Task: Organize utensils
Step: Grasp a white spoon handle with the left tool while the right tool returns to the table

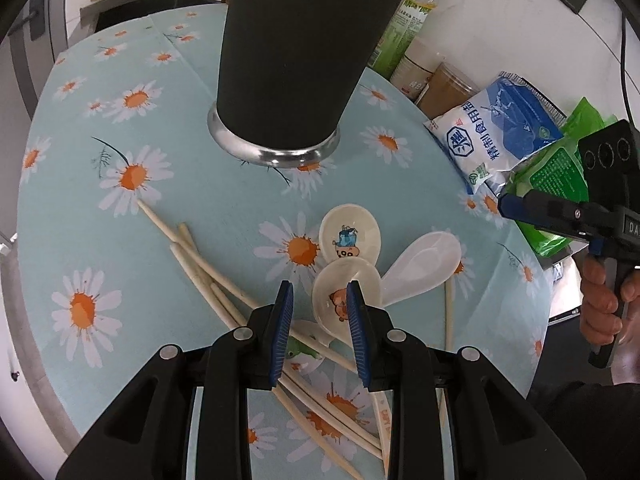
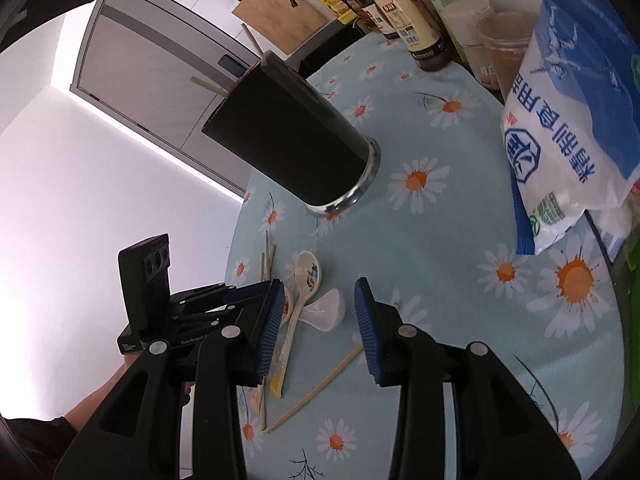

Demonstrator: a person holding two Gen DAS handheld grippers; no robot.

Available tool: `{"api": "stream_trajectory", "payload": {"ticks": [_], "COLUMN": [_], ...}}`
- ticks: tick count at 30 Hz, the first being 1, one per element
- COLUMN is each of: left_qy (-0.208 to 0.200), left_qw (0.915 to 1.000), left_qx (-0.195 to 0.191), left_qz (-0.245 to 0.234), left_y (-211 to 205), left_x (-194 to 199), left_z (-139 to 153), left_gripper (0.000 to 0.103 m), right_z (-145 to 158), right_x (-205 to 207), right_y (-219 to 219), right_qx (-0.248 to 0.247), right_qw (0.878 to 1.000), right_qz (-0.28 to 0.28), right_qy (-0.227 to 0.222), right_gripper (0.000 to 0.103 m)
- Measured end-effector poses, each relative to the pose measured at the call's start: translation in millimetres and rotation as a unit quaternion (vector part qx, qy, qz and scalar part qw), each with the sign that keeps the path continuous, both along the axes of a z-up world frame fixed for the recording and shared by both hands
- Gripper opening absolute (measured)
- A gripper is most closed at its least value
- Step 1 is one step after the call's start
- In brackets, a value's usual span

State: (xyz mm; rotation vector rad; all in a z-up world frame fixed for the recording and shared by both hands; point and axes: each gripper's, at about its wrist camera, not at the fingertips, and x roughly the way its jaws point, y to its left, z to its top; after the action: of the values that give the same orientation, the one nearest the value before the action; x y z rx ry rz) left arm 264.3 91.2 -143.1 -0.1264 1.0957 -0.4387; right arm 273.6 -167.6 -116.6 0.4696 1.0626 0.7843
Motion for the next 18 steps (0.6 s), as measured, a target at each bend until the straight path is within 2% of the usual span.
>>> {"api": "stream_trajectory", "payload": {"ticks": [6,8,18], "left_qy": [0.011,0.012,0.005], "left_qw": [0.9997,0.9996,0.9993], "left_qx": [-0.010,-0.009,-0.037], "left_qz": [-0.018,-0.022,-0.007], "left_y": [-2.4,-4.0,5.6], "left_x": [1.5,1.8,4.9], "left_z": [-5.5,-6.6,-0.8], "left_gripper": [0.024,0.014,0.003], "right_z": [-1.4,-3.6,-12.7], "right_x": [-0.3,0.7,-2.1], "right_y": [-0.9,-0.5,-0.8], "right_qx": [-0.001,-0.002,-0.005], "right_qw": [1.000,1.000,1.000], "right_qz": [-0.004,-0.007,-0.009], "right_qy": [0.004,0.007,0.023], "right_gripper": [0.038,0.038,0.038]}}
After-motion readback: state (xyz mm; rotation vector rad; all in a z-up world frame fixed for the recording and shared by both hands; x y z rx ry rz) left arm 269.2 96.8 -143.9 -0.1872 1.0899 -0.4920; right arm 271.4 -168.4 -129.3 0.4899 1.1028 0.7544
